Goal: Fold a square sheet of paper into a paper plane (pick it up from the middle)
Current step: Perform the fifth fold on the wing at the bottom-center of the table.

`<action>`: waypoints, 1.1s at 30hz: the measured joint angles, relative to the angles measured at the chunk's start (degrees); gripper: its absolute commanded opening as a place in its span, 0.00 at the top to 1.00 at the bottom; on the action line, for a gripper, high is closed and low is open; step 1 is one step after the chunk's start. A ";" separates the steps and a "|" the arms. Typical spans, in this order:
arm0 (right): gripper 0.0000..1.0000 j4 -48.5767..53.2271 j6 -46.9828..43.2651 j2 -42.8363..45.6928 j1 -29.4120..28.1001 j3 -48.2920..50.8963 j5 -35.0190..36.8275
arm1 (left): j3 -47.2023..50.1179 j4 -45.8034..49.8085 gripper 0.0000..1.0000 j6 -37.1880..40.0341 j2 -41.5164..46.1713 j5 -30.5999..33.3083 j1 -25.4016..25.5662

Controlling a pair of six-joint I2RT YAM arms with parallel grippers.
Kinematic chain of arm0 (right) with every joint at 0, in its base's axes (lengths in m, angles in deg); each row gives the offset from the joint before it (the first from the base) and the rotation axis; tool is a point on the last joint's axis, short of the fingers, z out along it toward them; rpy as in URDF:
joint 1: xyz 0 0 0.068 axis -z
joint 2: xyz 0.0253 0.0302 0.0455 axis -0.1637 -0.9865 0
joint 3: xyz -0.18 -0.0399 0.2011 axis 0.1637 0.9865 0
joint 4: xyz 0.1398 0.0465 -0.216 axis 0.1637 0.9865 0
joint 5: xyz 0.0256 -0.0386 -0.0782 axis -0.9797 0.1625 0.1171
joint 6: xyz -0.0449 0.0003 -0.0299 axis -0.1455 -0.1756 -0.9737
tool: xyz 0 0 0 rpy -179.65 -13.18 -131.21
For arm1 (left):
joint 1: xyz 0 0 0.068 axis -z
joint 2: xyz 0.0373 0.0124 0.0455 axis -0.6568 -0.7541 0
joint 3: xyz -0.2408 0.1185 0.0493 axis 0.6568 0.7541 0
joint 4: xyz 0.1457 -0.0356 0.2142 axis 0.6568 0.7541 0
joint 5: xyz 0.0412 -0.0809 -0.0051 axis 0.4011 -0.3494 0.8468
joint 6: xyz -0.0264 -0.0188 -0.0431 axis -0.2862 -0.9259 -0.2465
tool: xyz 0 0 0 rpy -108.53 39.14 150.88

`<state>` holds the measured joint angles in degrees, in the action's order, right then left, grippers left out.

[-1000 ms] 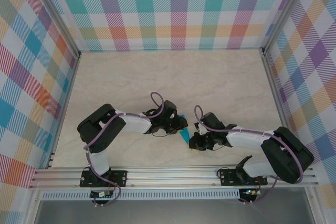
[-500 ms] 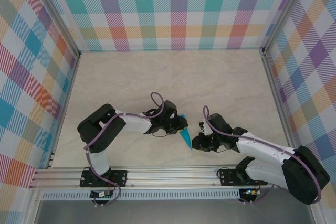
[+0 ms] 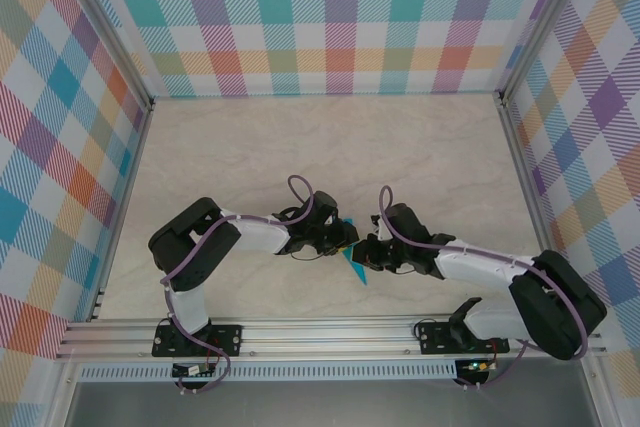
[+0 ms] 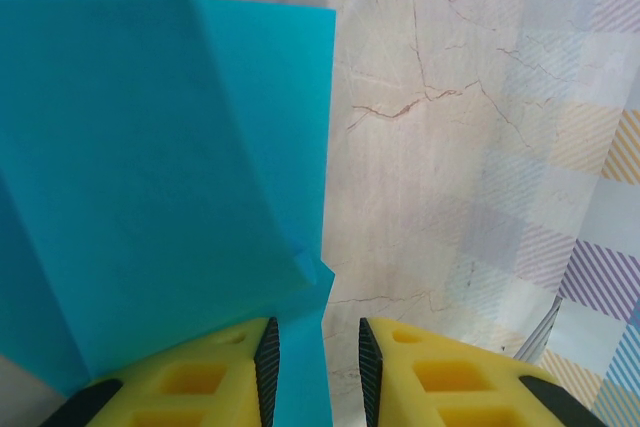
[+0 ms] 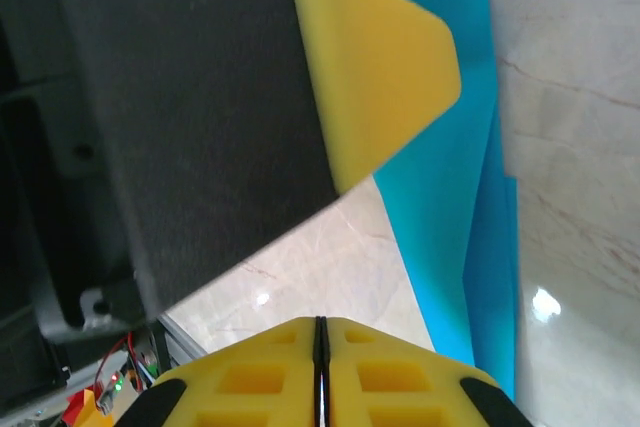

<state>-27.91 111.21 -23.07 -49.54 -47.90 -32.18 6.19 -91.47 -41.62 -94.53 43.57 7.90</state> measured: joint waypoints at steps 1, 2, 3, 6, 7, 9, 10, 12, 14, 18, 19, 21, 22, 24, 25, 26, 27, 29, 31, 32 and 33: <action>0.91 -0.96 0.55 -0.68 0.00 0.00 0.13 | -0.02 0.00 0.70 0.00 0.00 0.02 0.00; 0.91 -1.64 1.07 -1.25 0.00 0.00 0.28 | -0.02 0.00 0.70 -0.02 0.00 0.02 0.00; 0.91 -2.25 1.42 -1.73 0.07 0.00 0.46 | -0.02 0.00 0.70 -0.02 0.00 0.02 0.00; 0.91 -3.78 2.08 -3.30 0.68 0.00 0.68 | -0.02 0.00 0.70 -0.02 -0.02 0.02 0.00; 0.91 -4.04 2.21 -3.93 0.81 0.00 0.68 | -0.04 0.00 0.70 -0.02 -0.02 0.02 0.00; 0.92 -4.57 2.54 -5.35 1.14 0.02 0.68 | -0.04 0.00 0.70 0.00 -0.02 0.00 0.00; 0.92 -4.85 2.58 -6.12 1.25 0.13 0.68 | -0.04 0.00 0.69 0.00 -0.02 0.00 0.00; 0.92 -5.51 2.60 -7.39 1.51 0.57 0.68 | -0.04 -0.04 0.69 0.00 -0.02 -0.02 0.00; 0.93 -6.01 2.62 -8.68 1.73 1.40 0.70 | -0.04 -0.04 0.69 0.00 -0.02 0.00 0.00; 0.94 -7.41 2.73 -9.33 2.27 2.25 -0.04 | -0.09 -0.09 0.69 0.00 -0.09 -0.02 0.02; 0.94 -7.89 2.71 -9.33 2.27 2.47 -0.22 | -0.09 -0.09 0.69 0.00 -0.09 -0.02 0.02; 0.94 -8.68 2.73 -9.07 2.27 2.97 -0.35 | -0.09 -0.09 0.69 0.00 -0.09 -0.02 0.04; 0.94 -8.90 2.71 -8.81 2.27 3.17 -0.39 | -0.09 -0.11 0.69 0.00 -0.09 -0.02 0.04; 0.93 -8.59 2.71 -7.91 2.27 3.45 -0.46 | -0.09 -0.15 0.69 0.02 -0.09 -0.02 0.04; 0.93 -8.15 2.71 -7.21 2.27 3.45 -0.59 | -0.09 -0.15 0.69 0.04 -0.09 -0.02 0.04; 0.92 -7.91 2.71 -6.29 2.27 3.45 -0.72 | -0.09 -0.15 0.69 0.04 -0.09 -0.02 0.04; 0.92 -7.72 2.71 -5.16 2.27 3.45 -0.87 | -0.09 -0.15 0.69 0.04 -0.09 -0.02 0.04; 0.90 -7.56 2.67 -3.06 2.27 3.43 -0.92 | -0.09 -0.15 0.69 0.15 -0.09 -0.02 0.04; 0.88 -7.54 2.51 -1.40 2.27 3.39 -0.98 | -0.09 -0.15 0.69 0.17 -0.09 -0.02 0.04; 0.88 -7.56 2.49 -0.94 2.27 3.32 -1.14 | -0.09 -0.15 0.69 0.17 -0.09 -0.02 0.04; 0.88 -7.69 2.43 -0.81 2.27 3.26 -1.31 | -0.09 -0.15 0.69 0.17 -0.09 -0.02 0.04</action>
<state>-35.61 113.64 -23.88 -47.26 -44.64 -33.49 6.10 -91.63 -41.44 -94.62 43.55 7.94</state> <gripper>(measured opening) 0.117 0.309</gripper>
